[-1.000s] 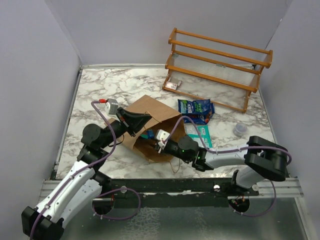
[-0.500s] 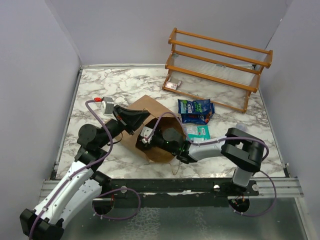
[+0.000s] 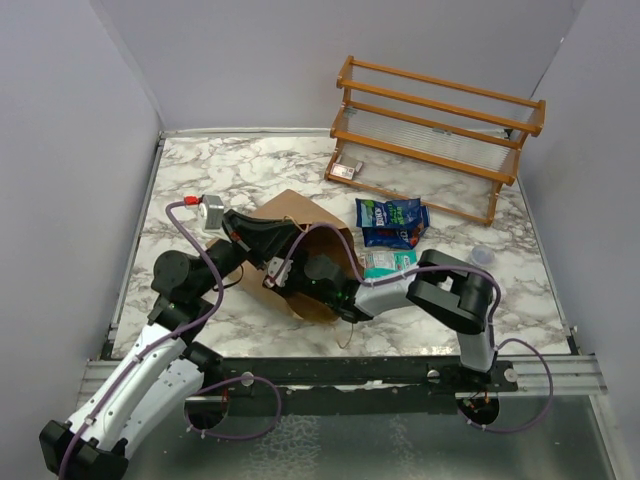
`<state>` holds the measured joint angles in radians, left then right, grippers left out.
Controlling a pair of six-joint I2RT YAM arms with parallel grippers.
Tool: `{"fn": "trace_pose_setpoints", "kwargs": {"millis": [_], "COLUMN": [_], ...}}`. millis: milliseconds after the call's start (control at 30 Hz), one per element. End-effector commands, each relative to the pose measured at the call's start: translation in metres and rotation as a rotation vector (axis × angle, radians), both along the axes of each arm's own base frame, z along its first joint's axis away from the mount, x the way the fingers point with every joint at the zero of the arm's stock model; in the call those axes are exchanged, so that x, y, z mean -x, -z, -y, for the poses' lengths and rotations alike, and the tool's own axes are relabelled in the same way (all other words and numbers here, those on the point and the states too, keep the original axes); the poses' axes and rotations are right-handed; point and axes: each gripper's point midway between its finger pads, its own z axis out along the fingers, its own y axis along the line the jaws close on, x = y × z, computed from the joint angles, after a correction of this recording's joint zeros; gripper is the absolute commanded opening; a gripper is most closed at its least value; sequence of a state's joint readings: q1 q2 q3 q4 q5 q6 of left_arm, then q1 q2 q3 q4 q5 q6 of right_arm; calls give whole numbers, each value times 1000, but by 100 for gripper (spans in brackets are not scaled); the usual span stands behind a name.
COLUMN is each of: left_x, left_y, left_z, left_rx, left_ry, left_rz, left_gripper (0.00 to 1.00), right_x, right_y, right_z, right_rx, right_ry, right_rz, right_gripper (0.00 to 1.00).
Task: Take the snacks out of the paper bag
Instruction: Take out the snack from the paper bag.
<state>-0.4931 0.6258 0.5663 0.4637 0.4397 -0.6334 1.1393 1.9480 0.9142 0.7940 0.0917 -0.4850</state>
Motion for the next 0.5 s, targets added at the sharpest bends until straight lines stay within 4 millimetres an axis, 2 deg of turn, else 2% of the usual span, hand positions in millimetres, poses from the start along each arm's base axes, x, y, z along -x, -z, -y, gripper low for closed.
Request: {"fn": "trace_pose_setpoints", "kwargs": {"millis": [0, 133, 200, 367, 467], "left_x": [8, 6, 4, -3, -6], "left_y": [-19, -18, -17, -13, -12], "left_z": [-5, -8, -11, -21, -29], "left_rx": [23, 12, 8, 8, 10], "left_ry": [-8, -36, -58, -135, -187], "left_rz": [72, 76, 75, 73, 74], "left_gripper": [0, 0, 0, 0, 0], "right_x": [-14, -12, -12, -4, 2], "right_y": [-5, -19, -26, -42, -49], "right_z": [-8, -5, 2, 18, 29], "right_rx": [-8, -32, -41, -57, -73], "right_ry": [50, 48, 63, 65, 69], "right_rz": [37, 33, 35, 23, 3], "right_gripper": [61, 33, 23, 5, 3]}}
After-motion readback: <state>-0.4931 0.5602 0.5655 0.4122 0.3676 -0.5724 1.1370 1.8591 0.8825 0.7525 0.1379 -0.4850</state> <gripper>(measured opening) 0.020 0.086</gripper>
